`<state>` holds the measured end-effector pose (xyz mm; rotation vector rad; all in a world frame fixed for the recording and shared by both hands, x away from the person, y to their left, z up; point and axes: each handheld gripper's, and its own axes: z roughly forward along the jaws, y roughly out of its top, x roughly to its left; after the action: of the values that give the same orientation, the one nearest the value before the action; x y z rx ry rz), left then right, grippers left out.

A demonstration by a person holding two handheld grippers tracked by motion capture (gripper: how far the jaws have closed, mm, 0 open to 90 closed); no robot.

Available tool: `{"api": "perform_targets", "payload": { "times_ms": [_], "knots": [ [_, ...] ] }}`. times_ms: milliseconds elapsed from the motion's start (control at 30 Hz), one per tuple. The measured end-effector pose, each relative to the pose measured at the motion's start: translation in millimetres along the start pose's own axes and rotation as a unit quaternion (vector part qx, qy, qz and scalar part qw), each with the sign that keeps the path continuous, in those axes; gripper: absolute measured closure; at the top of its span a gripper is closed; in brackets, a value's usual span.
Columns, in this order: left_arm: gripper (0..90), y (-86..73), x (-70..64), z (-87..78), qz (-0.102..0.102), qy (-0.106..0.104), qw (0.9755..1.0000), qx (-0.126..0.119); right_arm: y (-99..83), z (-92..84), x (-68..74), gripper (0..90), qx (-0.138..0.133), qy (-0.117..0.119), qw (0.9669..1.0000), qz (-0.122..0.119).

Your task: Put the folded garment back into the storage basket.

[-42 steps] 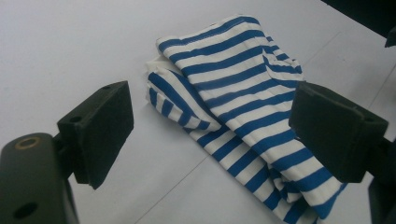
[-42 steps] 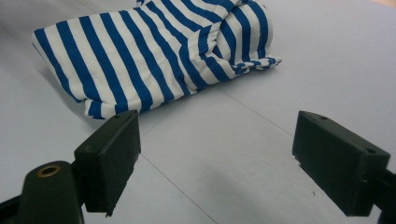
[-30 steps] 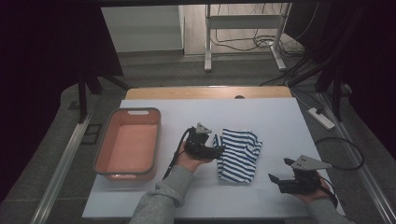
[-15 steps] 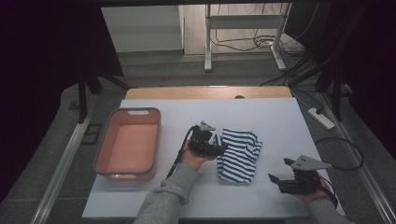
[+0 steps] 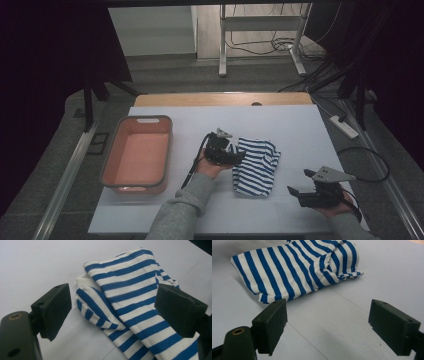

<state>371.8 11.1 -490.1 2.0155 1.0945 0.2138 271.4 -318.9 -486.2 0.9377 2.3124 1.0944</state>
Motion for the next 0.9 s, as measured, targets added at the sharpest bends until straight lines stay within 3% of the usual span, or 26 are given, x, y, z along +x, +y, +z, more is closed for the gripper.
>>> {"api": "perform_targets", "payload": {
  "times_ms": [667, 900],
  "knots": [
    [14.2, 2.5, 6.3, 19.3, -0.011, 0.007, 0.9998, 0.013, -0.2, -0.2, -0.1, 16.0, 0.000, 0.002, 1.0000, -0.002],
    [14.1, 4.3, 7.1, 26.0, -0.005, 0.013, 0.9996, 0.023, -0.3, -0.5, -0.6, 16.0, -0.002, 0.003, 1.0000, 0.000]
  ]
}}
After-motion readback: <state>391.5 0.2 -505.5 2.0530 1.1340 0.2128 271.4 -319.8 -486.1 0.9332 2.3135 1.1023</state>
